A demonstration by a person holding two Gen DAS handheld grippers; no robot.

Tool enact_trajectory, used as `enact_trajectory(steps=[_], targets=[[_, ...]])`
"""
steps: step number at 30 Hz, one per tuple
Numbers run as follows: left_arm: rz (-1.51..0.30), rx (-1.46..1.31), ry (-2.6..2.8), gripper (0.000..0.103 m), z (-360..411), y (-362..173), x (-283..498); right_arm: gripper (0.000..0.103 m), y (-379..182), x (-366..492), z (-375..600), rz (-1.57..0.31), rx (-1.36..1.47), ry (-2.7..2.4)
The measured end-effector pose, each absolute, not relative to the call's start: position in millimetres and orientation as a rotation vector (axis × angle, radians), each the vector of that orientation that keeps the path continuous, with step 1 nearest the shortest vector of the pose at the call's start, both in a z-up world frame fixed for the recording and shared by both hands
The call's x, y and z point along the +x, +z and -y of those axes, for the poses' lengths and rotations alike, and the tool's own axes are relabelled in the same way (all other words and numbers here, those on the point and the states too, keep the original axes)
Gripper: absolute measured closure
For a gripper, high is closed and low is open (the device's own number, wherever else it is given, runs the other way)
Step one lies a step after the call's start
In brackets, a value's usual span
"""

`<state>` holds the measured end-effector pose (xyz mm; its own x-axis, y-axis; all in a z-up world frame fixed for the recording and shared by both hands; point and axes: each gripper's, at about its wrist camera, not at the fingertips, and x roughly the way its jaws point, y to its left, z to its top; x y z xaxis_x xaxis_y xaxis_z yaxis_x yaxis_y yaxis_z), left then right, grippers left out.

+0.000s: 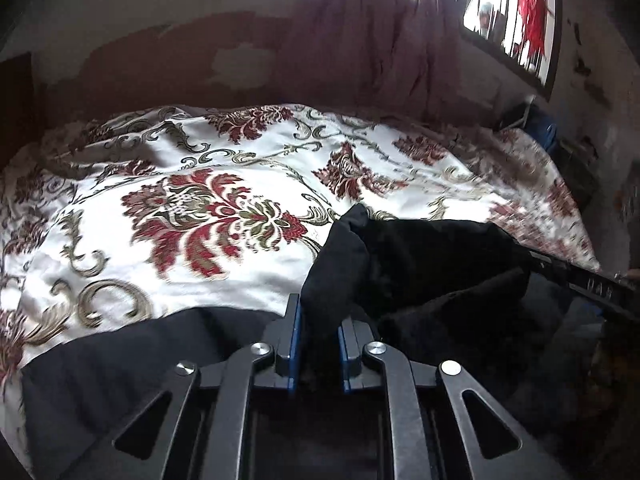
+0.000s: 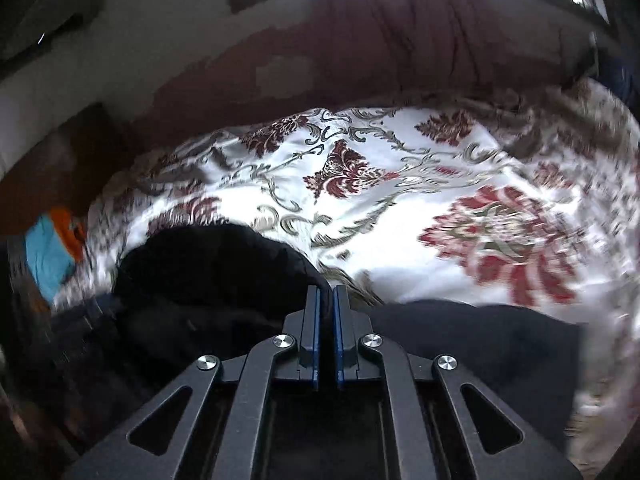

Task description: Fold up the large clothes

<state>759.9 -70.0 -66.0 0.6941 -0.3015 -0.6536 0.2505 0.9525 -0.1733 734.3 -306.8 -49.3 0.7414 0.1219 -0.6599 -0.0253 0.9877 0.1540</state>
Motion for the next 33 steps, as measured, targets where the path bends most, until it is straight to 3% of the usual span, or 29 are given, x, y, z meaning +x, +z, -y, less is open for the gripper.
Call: enact_trajectory(steps=[8,16,23,25,27,29,31,32,33], targets=[[-0.832,-0.042,-0.37,0.092,41,-53,714,0.1,-64,693,320,-0.829,-0.07,0.054],[-0.925,0.165,-0.315,0.093,61,-100,702,0.1,-110,692,300,-0.863,-0.211,0.022],[-0.912,0.166,-0.32,0.09,62,-108,699,0.097,-103,680,299,-0.833,-0.186,0.048],[-0.902,0.105,-0.369,0.085,53,-100,694,0.088,-89,672,305,-0.824,-0.132,0.103],[-0.887,0.038,-0.431,0.073,41,-90,685,0.059,-72,658,313,-0.789,-0.069,0.145],[-0.842,-0.046,-0.494,0.069,24,-75,669,0.055,-52,648,323,-0.735,0.022,0.174],[-0.743,-0.114,-0.527,0.056,7,-55,653,0.055,-29,654,331,-0.68,0.136,0.186],[-0.676,-0.134,-0.519,0.04,1,-44,648,0.055,-25,662,333,-0.676,0.177,0.181],[-0.611,-0.157,-0.496,0.035,-2,-34,648,0.055,-20,675,333,-0.673,0.235,0.18]])
